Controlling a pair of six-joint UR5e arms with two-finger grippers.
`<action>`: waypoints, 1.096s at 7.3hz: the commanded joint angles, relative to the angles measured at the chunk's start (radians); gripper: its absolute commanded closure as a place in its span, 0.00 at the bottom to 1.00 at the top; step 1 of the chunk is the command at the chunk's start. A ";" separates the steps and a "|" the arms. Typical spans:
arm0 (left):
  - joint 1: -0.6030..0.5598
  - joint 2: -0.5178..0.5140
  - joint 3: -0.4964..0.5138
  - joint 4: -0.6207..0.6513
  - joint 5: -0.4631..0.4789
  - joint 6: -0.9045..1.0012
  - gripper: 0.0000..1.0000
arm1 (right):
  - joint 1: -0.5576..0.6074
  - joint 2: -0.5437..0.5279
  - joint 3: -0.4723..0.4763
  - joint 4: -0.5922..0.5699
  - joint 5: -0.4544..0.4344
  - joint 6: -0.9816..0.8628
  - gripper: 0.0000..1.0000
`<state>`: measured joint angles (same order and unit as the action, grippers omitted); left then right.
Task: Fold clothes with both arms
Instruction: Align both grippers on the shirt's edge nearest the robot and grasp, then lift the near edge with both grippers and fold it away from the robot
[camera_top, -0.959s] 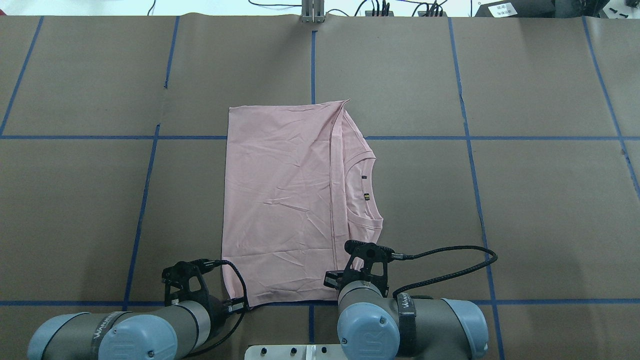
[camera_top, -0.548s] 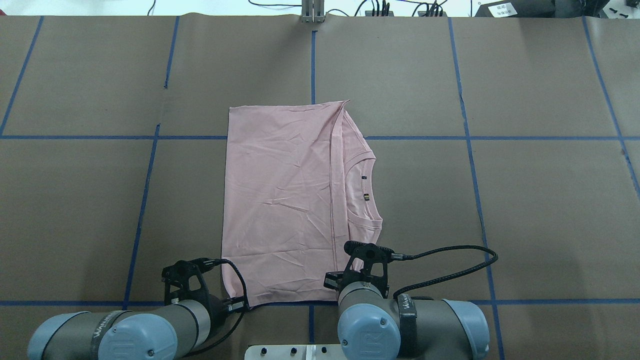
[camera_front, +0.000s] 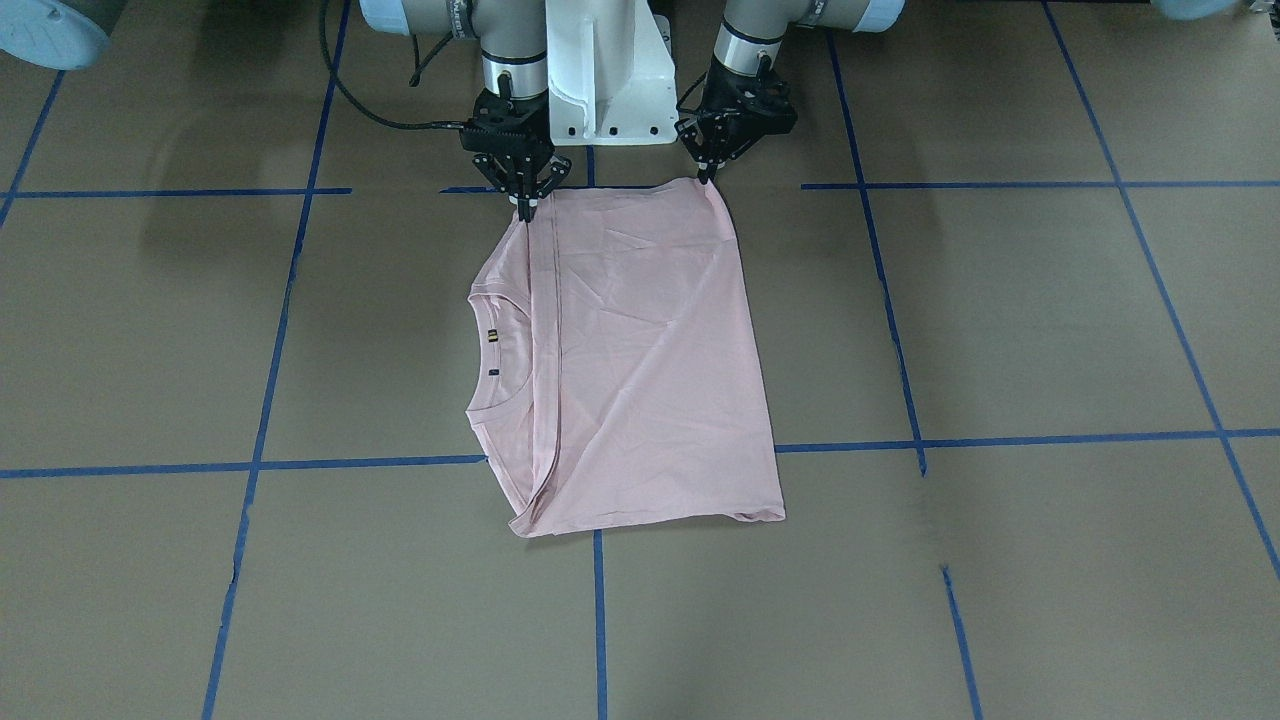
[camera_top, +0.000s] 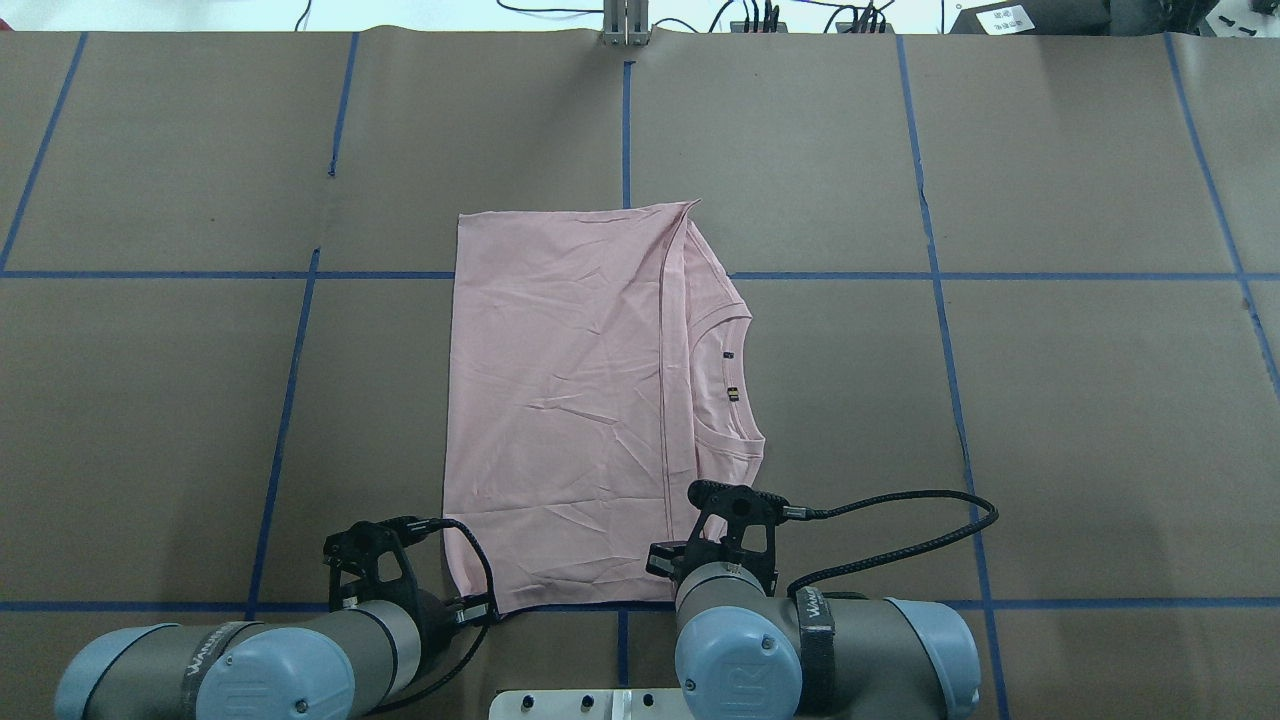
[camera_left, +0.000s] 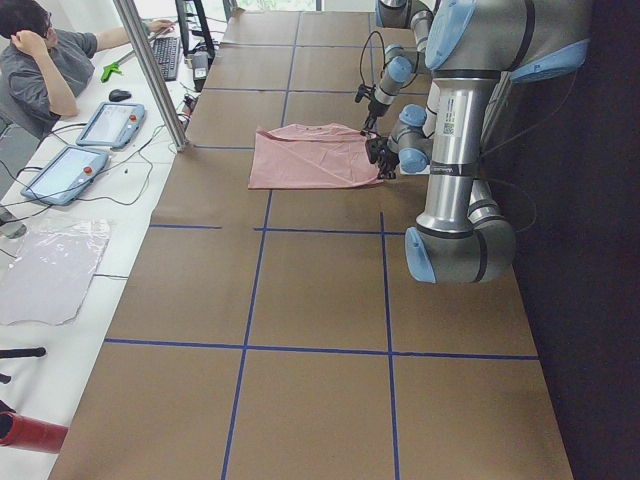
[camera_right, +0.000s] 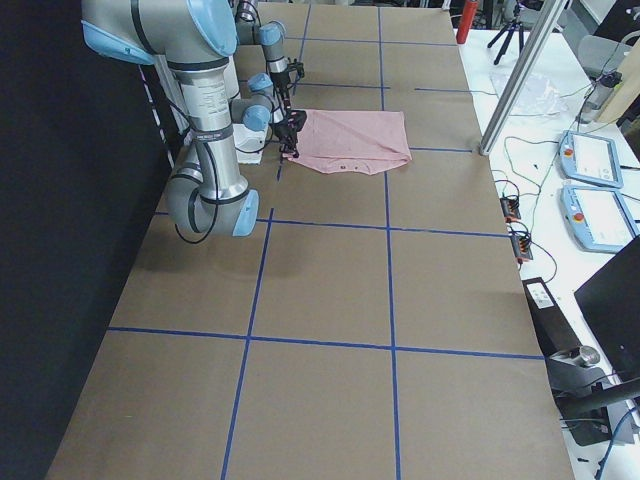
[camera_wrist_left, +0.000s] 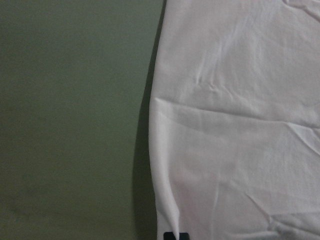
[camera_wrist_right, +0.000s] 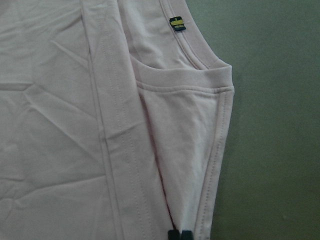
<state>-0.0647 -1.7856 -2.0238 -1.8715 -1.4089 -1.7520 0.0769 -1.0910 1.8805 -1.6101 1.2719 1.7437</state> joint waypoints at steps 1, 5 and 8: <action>-0.006 0.000 -0.045 0.003 -0.007 0.038 1.00 | 0.004 -0.004 0.034 -0.007 0.004 -0.004 1.00; -0.049 0.002 -0.317 0.157 -0.119 0.121 1.00 | 0.004 -0.004 0.337 -0.288 0.035 -0.003 1.00; -0.087 -0.084 -0.547 0.434 -0.191 0.124 1.00 | -0.009 0.000 0.528 -0.485 0.078 0.000 1.00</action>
<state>-0.1277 -1.8195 -2.5274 -1.5133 -1.5822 -1.6308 0.0707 -1.0917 2.3695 -2.0494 1.3373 1.7436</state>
